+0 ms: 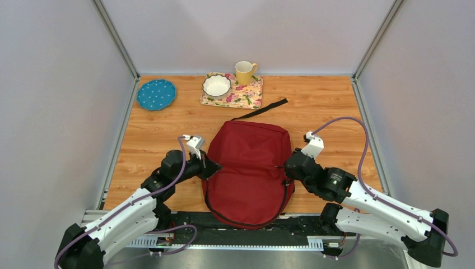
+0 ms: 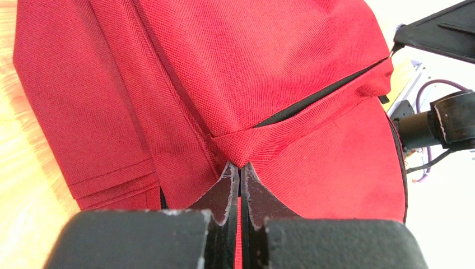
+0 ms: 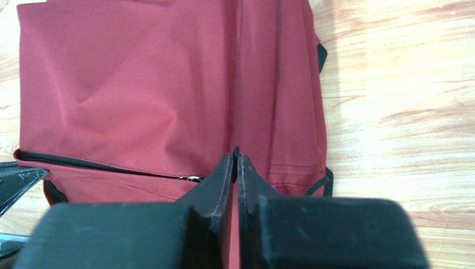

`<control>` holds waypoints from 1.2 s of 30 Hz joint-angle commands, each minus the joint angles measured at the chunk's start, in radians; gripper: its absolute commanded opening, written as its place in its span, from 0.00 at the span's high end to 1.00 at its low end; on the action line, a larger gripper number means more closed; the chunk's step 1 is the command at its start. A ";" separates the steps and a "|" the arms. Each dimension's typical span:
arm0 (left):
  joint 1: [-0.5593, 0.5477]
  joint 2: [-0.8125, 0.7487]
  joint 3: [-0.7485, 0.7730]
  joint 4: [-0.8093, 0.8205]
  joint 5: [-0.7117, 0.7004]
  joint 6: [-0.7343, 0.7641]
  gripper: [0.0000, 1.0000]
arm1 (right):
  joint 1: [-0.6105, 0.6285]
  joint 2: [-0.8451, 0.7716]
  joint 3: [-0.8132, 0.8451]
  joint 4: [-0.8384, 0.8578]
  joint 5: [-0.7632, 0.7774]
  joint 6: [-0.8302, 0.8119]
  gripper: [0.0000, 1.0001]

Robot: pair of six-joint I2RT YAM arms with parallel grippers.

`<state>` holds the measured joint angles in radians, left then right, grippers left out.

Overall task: Pack the student bag
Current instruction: Zip the student bag at the center of the board, then adjust the student bag at the center of the board.

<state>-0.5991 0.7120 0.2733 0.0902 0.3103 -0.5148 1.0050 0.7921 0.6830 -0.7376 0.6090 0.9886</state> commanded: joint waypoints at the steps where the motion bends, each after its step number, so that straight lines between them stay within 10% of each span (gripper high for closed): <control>1: 0.009 -0.006 0.026 -0.023 -0.004 0.009 1.00 | -0.031 -0.027 -0.001 -0.074 0.049 -0.056 0.83; 3: 0.009 -0.005 0.035 -0.029 0.006 0.006 0.78 | -0.034 -0.031 0.013 -0.074 0.023 -0.064 0.46; 5: 0.009 -0.008 0.050 -0.064 0.010 0.007 0.47 | -0.032 -0.050 0.038 -0.103 0.020 -0.058 0.36; 8: 0.009 -0.042 0.095 -0.162 -0.011 0.036 0.25 | -0.034 -0.099 0.044 -0.123 -0.008 -0.042 0.27; 21: 0.009 -0.166 0.100 -0.342 -0.102 0.081 0.24 | -0.039 -0.159 -0.099 0.170 -0.272 0.010 0.33; 28: 0.009 -0.167 0.038 -0.316 -0.132 0.050 0.23 | -0.233 0.218 0.003 0.332 -0.432 -0.080 0.31; 36: 0.009 -0.206 -0.015 -0.325 -0.142 0.013 0.23 | -0.491 0.464 0.073 0.518 -0.710 -0.335 0.59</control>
<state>-0.5938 0.5365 0.2840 -0.2512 0.1764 -0.4652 0.6369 1.1584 0.6880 -0.3775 0.0879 0.8349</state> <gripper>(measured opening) 0.772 0.442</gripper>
